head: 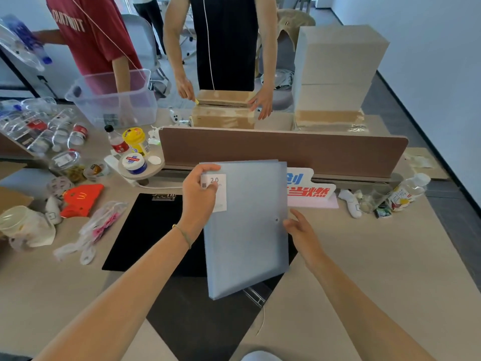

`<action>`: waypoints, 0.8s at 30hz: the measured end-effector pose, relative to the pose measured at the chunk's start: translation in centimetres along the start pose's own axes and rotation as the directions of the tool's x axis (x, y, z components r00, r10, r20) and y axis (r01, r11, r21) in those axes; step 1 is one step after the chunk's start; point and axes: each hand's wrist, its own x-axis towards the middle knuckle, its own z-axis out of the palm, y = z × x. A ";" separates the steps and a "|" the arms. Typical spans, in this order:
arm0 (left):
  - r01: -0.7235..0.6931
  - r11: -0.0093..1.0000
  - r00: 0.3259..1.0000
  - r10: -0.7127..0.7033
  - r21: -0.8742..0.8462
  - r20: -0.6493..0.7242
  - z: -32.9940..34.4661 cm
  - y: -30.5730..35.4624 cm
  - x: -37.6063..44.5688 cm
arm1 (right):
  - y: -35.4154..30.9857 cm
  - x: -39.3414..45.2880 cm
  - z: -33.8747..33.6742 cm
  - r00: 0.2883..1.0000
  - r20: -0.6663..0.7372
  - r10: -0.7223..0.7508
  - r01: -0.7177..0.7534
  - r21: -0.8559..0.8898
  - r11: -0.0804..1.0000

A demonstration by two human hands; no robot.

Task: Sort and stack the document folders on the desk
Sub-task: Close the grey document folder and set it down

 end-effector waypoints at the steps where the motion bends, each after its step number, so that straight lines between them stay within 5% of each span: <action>1: 0.004 1.000 1.000 -0.004 -0.017 0.006 -0.2 -0.1 0.1 | 0.2 0.3 -0.1 1.000 0.013 0.011 -0.011 0.045 0.999; 8: 0.090 0.989 0.994 -0.082 -0.114 0.069 -0.5 -1.6 0.5 | 1.1 0.5 -0.9 0.987 -0.022 0.162 -0.135 0.447 0.884; 17: 0.202 0.971 0.943 -0.159 -0.126 0.291 5.4 -4.4 -3.2 | 2.9 -0.8 -5.4 0.962 -0.245 0.120 0.023 0.511 0.859; 24: 0.241 0.970 0.884 -0.208 -0.028 0.419 12.8 -5.5 -9.1 | 6.2 -2.0 -11.7 0.892 -0.435 0.119 0.022 0.305 0.952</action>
